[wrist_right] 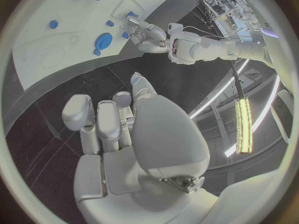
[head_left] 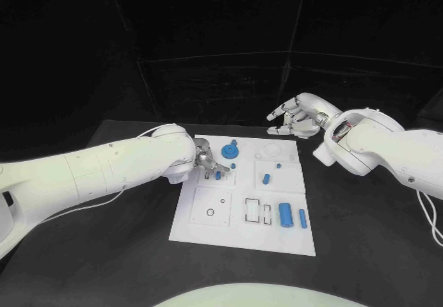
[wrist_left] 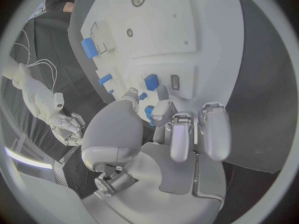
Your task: Assemble the parts on the task board
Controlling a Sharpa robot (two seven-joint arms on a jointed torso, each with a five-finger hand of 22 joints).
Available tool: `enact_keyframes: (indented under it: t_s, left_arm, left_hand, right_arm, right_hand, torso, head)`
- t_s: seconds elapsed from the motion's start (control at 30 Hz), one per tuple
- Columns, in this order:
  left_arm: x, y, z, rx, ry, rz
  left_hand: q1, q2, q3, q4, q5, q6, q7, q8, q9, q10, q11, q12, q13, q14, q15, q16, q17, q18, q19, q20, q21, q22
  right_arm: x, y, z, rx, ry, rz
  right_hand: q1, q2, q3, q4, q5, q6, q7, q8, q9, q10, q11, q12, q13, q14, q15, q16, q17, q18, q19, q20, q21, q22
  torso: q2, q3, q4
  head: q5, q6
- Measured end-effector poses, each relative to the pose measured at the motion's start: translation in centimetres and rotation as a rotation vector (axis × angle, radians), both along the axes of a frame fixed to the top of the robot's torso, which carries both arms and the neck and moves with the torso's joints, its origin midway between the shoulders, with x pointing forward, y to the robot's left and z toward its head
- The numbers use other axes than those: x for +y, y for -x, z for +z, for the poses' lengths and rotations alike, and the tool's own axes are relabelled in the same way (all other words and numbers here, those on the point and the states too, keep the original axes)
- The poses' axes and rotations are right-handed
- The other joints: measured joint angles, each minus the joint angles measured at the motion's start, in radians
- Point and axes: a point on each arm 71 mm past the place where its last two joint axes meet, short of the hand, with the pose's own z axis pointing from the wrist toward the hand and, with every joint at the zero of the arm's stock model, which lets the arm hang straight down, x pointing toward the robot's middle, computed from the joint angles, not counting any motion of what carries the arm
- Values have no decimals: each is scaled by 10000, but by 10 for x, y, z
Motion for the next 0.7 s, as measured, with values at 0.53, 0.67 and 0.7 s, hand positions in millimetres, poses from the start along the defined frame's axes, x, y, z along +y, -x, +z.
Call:
enact_keyframes:
  t_s: [0.53, 0.67, 0.7]
  left_arm:
    - [22, -39, 68, -834, 453, 508]
    - [29, -54, 68, -520, 149, 699]
    - [30, -57, 67, -433, 81, 723]
  left_hand:
    - [1385, 532, -450, -302, 0, -806, 376, -782, -486, -395, 254, -408, -538, 1, 219, 0, 0, 1, -151, 150, -481, -670]
    - [1498, 645, -516, -311, 0, -806, 376, -925, -646, -430, 289, -409, -548, 1, 218, 0, 0, 1, -136, 206, -483, -670]
    - [1498, 646, -516, -311, 0, -806, 376, -928, -669, -430, 289, -409, -548, 2, 218, 0, 0, 0, -142, 214, -483, -670]
  right_arm:
    - [-1, -3, -1, 15, -14, -69]
    - [1, -4, -1, 19, -24, -58]
    - [1, -4, -1, 21, -26, -56]
  right_hand:
    - [-91, 15, -26, 25, 35, 0, 0, 0, 1, 0, 0, 0, 1, 0, 0, 0, 1, 1, 0, 0, 0, 1]
    - [-91, 15, -26, 25, 35, 0, 0, 0, 1, 0, 0, 0, -7, 0, 0, 0, 1, 1, 0, 0, 0, 1]
    - [-91, 15, -26, 24, 36, 0, 0, 0, 1, 0, 0, 0, -7, 0, 0, 0, 1, 0, 0, 0, 0, 1]
  torso:
    - [2, 12, 0]
    - [13, 11, 1]
    - [17, 9, 1]
  head:
    - [-27, 103]
    - [-16, 124]
    - [-8, 131]
